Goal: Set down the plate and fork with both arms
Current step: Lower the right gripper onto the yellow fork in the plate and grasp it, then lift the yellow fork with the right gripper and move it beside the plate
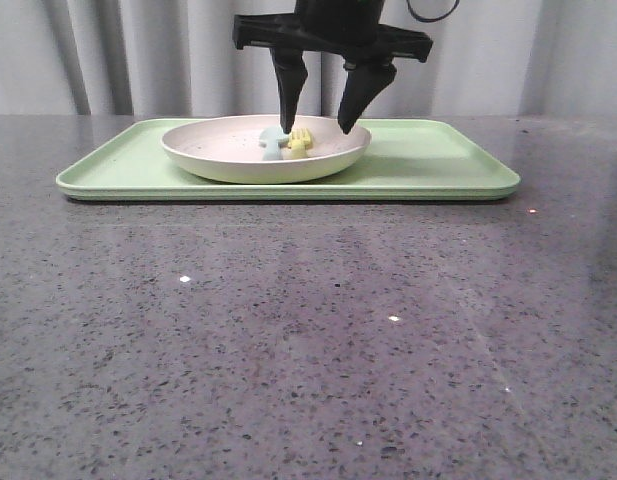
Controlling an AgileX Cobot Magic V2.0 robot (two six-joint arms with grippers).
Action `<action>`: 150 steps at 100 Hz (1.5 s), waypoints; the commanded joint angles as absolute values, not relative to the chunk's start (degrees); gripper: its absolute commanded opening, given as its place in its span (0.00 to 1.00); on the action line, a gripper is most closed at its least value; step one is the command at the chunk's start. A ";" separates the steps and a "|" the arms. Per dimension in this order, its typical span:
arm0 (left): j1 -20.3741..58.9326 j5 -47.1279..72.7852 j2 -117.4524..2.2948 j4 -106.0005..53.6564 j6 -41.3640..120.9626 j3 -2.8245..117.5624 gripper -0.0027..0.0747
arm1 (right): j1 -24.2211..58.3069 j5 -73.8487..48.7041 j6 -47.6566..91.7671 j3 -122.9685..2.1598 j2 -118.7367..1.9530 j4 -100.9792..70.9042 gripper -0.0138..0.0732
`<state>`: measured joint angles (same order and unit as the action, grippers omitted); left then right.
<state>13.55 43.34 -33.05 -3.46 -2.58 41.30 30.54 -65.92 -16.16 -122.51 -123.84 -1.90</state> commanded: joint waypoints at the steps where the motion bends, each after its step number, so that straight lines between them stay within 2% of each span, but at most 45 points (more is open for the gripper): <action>1: 13.92 39.61 -33.18 -3.73 -3.17 42.91 0.37 | 30.68 -64.28 -16.18 -124.51 -120.64 -1.85 0.68; 55: 13.92 39.61 -33.18 -3.86 -3.17 42.91 0.37 | 30.68 -63.99 -16.18 -124.51 -123.38 -1.80 0.66; 65: 13.92 39.61 -33.18 -3.86 -3.17 42.91 0.37 | 30.68 -63.99 -16.18 -124.51 -123.38 -1.80 0.53; 74: 13.92 39.61 -33.18 -3.86 -3.17 42.91 0.37 | 30.68 -63.74 -16.18 -124.51 -123.38 -1.80 0.34; 83: 13.92 39.61 -33.18 -3.86 -3.17 42.91 0.37 | 30.68 -63.64 -16.18 -124.51 -123.38 -1.80 0.19; 91: 13.92 39.61 -33.18 -3.86 -3.17 42.91 0.37 | 30.68 -63.57 -16.18 -124.51 -123.38 -1.80 0.12; 150: 13.92 40.51 -33.18 -3.95 -3.17 42.91 0.37 | 28.28 -70.15 -16.18 -131.92 -120.77 -1.82 0.10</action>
